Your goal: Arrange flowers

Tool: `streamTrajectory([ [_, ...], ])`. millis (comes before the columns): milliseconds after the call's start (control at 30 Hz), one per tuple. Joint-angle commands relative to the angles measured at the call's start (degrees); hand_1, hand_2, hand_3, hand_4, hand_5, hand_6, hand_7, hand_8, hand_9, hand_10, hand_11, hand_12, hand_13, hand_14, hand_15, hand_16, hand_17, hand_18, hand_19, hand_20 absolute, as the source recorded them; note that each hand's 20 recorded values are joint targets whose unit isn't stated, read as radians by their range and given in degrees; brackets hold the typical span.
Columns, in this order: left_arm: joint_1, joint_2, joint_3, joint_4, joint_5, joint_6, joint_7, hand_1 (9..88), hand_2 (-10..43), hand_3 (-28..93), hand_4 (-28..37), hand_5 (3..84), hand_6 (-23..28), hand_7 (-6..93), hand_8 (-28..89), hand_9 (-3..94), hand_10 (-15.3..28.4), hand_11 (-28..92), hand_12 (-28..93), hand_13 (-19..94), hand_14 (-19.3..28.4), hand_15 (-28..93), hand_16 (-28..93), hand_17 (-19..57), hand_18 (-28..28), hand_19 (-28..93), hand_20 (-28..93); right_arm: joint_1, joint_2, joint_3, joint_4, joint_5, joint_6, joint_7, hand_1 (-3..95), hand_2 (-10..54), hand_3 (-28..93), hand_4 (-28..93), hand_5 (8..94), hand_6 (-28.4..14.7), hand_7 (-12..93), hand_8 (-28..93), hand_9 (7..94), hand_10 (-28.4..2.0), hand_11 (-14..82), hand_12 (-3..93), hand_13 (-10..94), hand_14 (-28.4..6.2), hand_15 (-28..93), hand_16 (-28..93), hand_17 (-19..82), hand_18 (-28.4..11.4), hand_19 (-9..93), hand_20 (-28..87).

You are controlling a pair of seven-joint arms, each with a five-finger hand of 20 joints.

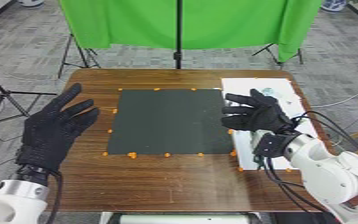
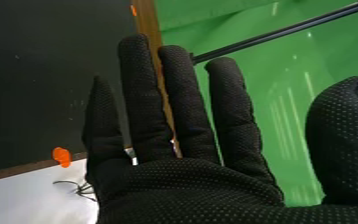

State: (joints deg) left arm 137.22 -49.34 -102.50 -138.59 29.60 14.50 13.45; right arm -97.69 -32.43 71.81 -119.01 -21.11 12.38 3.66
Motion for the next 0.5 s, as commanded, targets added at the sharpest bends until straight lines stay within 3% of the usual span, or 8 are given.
streamTrajectory([
  [33,0.67,-0.43,0.02,0.21,0.11,0.16,-0.38,22.6,7.3,76,-25.5,29.7,6.6,16.6,-11,28.0,21.2,28,11,20,28.3,51,-9,-11.2,26.7,58,12,-0.17,-0.28,0.09,-0.70,-0.25,1.04,-0.07,14.9,10.1,75,-28,49.6,-0.7,16,-13,54.5,-16.0,15.2,13.1,43,-18.6,41,11,5,-25.4,53,15],
  [200,1.20,-0.39,-0.01,0.06,0.00,0.26,0.09,22.6,7.3,76,-25.4,29.5,6.5,16.6,-11,28.0,21.3,28,11,20,28.2,51,-9,-11.1,26.8,58,12,0.25,0.02,-0.54,-1.12,-0.43,2.14,-1.27,15.1,10.2,75,-28,50.5,-1.2,16,-13,55.2,-16.2,15.6,13.0,44,-18.7,42,11,6,-23.2,53,15],
  [300,0.66,-0.30,0.19,0.33,0.05,0.09,-0.18,22.6,7.2,77,-25.5,29.6,6.5,16.6,-11,28.0,21.2,28,11,20,28.3,51,-9,-11.0,26.7,58,12,-0.07,0.31,-0.52,-1.33,-0.61,2.46,-1.60,15.2,10.3,76,-28,50.7,-1.2,16,-13,55.5,-16.1,15.7,13.0,44,-18.7,42,11,6,-22.9,53,15],
  [333,0.96,-0.03,0.26,0.21,-0.11,0.38,0.48,22.5,7.2,77,-25.4,29.6,6.5,16.6,-11,28.0,21.2,28,11,20,28.3,51,-9,-11.0,26.7,58,12,0.26,0.42,-0.78,-1.26,-1.62,2.43,-1.57,15.2,10.3,76,-28,50.7,-1.2,16,-13,55.5,-16.1,15.7,12.9,44,-18.7,42,11,6,-22.9,53,15],
  [500,1.11,0.24,0.23,0.26,-0.14,0.28,0.65,22.6,7.2,76,-25.5,29.6,6.5,16.7,-11,28.0,21.2,28,11,20,28.3,51,-9,-11.0,26.7,58,13,-0.72,1.00,-0.06,-2.57,-5.46,5.01,-1.22,15.2,10.4,76,-28,50.8,-1.5,16,-13,55.6,-16.1,15.8,12.8,45,-18.5,42,11,7,-23.2,55,16],
])
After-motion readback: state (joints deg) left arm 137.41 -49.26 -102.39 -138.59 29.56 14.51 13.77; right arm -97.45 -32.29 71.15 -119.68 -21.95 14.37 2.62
